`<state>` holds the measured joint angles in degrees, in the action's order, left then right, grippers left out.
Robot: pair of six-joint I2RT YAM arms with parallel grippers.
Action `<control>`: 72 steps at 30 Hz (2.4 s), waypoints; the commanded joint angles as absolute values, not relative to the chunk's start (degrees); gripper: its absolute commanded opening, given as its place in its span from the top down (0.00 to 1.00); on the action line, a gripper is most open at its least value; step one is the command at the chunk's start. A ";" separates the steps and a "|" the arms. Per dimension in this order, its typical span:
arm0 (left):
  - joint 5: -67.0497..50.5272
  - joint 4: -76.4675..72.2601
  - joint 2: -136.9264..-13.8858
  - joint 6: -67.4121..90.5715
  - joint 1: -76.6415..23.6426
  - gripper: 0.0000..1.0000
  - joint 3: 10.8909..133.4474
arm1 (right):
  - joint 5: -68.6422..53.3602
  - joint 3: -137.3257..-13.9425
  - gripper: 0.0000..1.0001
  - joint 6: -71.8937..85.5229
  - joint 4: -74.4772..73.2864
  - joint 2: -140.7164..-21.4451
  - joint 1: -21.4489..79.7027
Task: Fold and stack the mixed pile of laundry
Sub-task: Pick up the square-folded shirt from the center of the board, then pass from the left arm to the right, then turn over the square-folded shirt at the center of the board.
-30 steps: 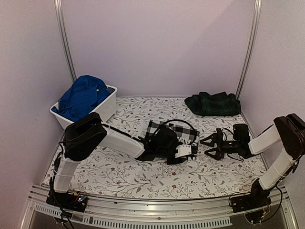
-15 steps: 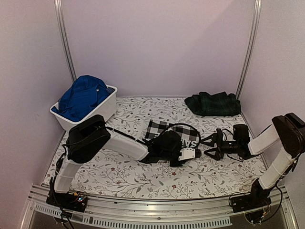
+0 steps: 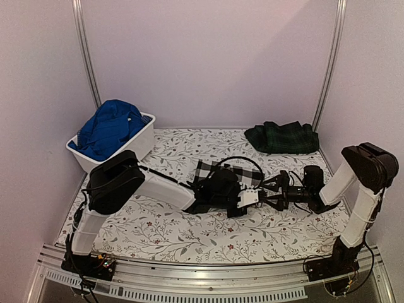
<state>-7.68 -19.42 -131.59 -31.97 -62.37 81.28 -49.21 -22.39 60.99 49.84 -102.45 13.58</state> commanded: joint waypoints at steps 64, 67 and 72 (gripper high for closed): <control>-0.56 -43.86 -102.22 3.34 -46.67 0.30 49.16 | 9.19 -76.50 1.00 2.33 -42.56 -82.37 16.62; -1.09 -44.49 -100.82 4.50 -44.79 0.30 47.61 | 20.28 -78.79 1.00 1.04 -47.51 -80.86 16.76; -1.44 -46.45 -98.96 5.82 -42.65 0.29 44.25 | 36.71 -80.15 1.00 -1.98 -52.37 -81.83 19.46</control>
